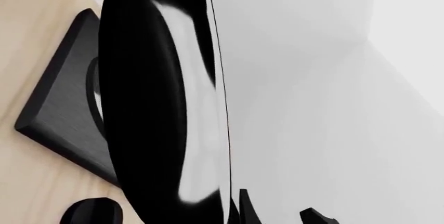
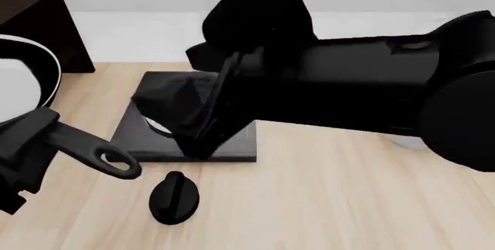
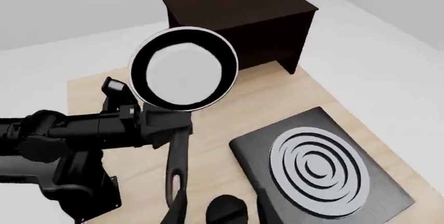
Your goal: Put the frying pan on the cabinet shelf.
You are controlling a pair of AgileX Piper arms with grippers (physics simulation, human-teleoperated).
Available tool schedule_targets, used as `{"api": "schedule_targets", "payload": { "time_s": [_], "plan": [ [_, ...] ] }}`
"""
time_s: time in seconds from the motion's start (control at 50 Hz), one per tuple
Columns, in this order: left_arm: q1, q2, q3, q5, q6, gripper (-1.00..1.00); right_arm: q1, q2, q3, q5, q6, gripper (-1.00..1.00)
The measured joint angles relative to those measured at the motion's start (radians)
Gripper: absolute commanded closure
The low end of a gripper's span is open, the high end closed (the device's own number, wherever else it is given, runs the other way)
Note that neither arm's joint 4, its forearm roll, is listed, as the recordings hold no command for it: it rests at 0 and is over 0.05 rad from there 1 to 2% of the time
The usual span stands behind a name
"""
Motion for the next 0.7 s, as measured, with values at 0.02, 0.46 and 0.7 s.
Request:
{"api": "schedule_targets", "payload": {
  "time_s": [0.02,0.46,0.7],
  "plan": [
    [0.0,-0.001,-0.001,0.001,0.0,1.0,-0.012,-0.024,0.023,-0.003,0.006,-1.0],
    [-0.006,-0.007,0.004,0.006,0.015,1.0,-0.321,-0.601,0.477,-0.053,0.102,-1.0],
    [-0.009,-0.007,-0.01,0.014,0.023,1.0,-0.457,-0.879,0.579,0.001,0.092,-1.0]
  ]
}}
